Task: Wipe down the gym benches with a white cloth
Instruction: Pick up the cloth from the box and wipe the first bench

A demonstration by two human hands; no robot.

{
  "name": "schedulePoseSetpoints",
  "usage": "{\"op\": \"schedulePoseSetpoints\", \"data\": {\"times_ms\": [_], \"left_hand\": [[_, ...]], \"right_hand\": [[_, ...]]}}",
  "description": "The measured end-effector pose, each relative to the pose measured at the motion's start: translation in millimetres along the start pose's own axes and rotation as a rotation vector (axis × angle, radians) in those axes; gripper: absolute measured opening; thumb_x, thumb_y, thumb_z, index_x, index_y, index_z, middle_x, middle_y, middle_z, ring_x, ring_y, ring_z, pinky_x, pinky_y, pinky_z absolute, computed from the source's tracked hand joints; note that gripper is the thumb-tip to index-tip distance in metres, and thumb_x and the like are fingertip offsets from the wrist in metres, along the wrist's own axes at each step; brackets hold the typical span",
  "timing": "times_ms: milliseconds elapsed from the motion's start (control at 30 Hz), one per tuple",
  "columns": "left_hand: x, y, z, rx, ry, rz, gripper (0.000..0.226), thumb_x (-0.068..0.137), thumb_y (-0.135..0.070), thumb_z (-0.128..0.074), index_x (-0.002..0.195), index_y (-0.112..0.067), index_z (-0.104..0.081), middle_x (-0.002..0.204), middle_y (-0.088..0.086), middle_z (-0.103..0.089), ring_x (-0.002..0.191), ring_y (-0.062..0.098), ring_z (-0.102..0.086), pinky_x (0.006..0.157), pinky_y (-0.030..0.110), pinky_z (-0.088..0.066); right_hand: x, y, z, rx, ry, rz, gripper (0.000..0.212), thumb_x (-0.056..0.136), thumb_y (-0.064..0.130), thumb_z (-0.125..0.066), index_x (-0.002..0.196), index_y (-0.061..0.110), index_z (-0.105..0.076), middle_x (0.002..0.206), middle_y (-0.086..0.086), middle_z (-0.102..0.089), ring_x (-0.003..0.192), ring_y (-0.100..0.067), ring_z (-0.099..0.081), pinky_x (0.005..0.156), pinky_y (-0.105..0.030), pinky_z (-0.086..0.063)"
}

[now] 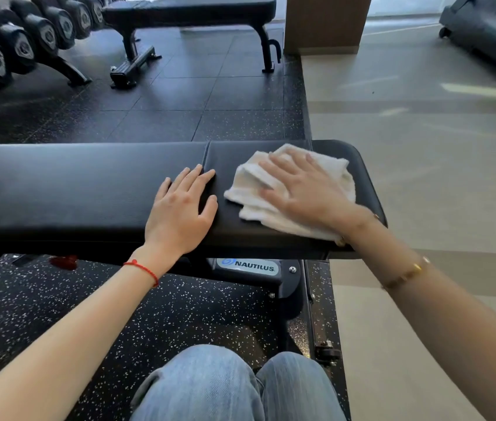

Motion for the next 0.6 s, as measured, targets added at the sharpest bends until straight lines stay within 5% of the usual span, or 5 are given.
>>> {"op": "schedulePoseSetpoints", "data": {"times_ms": [133,233,433,600], "left_hand": [[0.0,1.7,-0.8,-0.008,-0.009,-0.001,0.050,0.100,-0.037,-0.040,0.149,-0.031,-0.035,0.160,-0.004,-0.030,0.150,0.014,-0.022,0.124,0.041,-0.014],[-0.5,0.1,-0.5,-0.007,-0.012,0.014,0.050,0.099,-0.037,-0.040,0.148,-0.031,-0.036,0.160,-0.004,-0.030,0.150,0.014,-0.022,0.124,0.040,-0.013],[0.4,-2.4,-0.2,-0.008,0.013,0.019,0.051,0.100,-0.035,-0.037,0.151,-0.031,-0.032,0.161,-0.004,-0.026,0.151,0.015,-0.018,0.125,0.042,-0.010],[0.3,-4.0,-0.6,-0.019,0.023,0.018,0.051,0.101,-0.034,-0.038,0.151,-0.029,-0.031,0.162,-0.002,-0.024,0.151,0.015,-0.016,0.125,0.043,-0.010]], "right_hand": [[-51.4,-22.6,4.5,0.043,-0.054,-0.004,0.062,0.099,0.062,-0.030,0.155,0.036,-0.026,0.164,0.010,-0.019,0.152,-0.013,-0.009,0.123,-0.032,0.002],[-55.0,-25.0,11.0,0.025,-0.042,-0.069,0.062,0.099,0.060,-0.031,0.155,0.034,-0.026,0.164,0.010,-0.020,0.153,-0.015,-0.009,0.125,-0.037,-0.003],[-94.9,8.9,-8.0,-0.253,-0.121,0.231,0.071,0.096,0.061,-0.036,0.157,0.026,-0.025,0.162,-0.001,-0.028,0.149,-0.033,-0.024,0.122,-0.050,-0.020],[-62.5,41.9,-15.9,-0.407,-0.068,0.304,0.078,0.096,0.067,-0.033,0.159,0.026,-0.012,0.165,-0.001,-0.019,0.150,-0.035,-0.020,0.122,-0.049,-0.016]]}}
Point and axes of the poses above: each hand's wrist, its own x-axis towards the middle knuckle, its own z-axis out of the back of the hand, y = z × x, the point moved 2 cm from there along x, towards the middle knuckle
